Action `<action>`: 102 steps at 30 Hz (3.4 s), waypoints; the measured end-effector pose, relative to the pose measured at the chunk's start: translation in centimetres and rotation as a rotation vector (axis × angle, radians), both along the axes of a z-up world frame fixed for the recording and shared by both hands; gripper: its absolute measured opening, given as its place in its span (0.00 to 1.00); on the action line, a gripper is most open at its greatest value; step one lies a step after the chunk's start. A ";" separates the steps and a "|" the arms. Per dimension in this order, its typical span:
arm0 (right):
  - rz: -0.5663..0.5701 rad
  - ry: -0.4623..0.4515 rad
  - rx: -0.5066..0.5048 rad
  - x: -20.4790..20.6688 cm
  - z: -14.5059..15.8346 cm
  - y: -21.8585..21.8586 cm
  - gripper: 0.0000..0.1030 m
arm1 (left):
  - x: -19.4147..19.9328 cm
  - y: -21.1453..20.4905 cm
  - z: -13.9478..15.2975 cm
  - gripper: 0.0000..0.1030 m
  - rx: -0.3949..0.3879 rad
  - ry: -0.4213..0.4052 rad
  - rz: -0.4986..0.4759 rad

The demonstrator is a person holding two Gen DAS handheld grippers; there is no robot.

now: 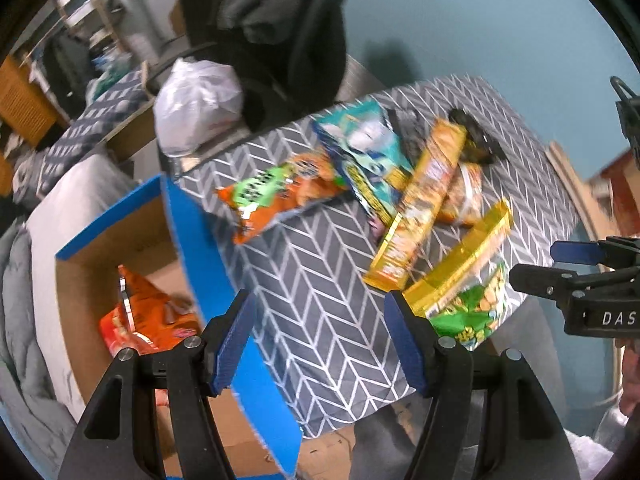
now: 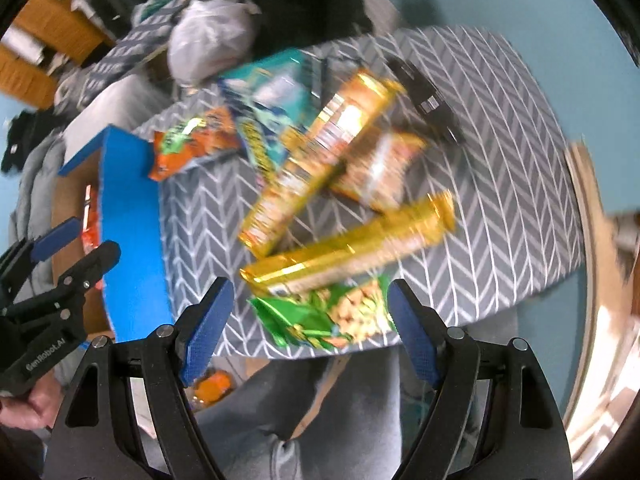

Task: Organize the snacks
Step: 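Move both tools back over the remaining snacks on the table, then grasp the green peanut bag with the right tool while the left tool grasps a gold wafer bar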

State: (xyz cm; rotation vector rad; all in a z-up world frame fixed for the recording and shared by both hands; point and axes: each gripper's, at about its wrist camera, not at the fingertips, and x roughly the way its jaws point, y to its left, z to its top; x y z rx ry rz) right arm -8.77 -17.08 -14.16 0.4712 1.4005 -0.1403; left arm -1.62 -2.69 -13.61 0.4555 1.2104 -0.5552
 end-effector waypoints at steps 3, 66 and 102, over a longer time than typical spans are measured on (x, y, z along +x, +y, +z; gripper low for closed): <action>-0.066 0.029 0.021 -1.5 -1.6 -0.9 0.77 | -0.9 -1.1 -1.0 0.66 0.012 0.009 -0.046; -0.222 0.130 -0.005 -5.0 -11.6 -15.6 0.40 | -5.8 -17.1 -12.0 0.84 0.205 0.040 -0.445; -0.157 0.082 -0.018 -7.8 -10.0 -11.9 0.26 | -7.5 -19.6 -11.6 0.29 0.113 0.094 -0.304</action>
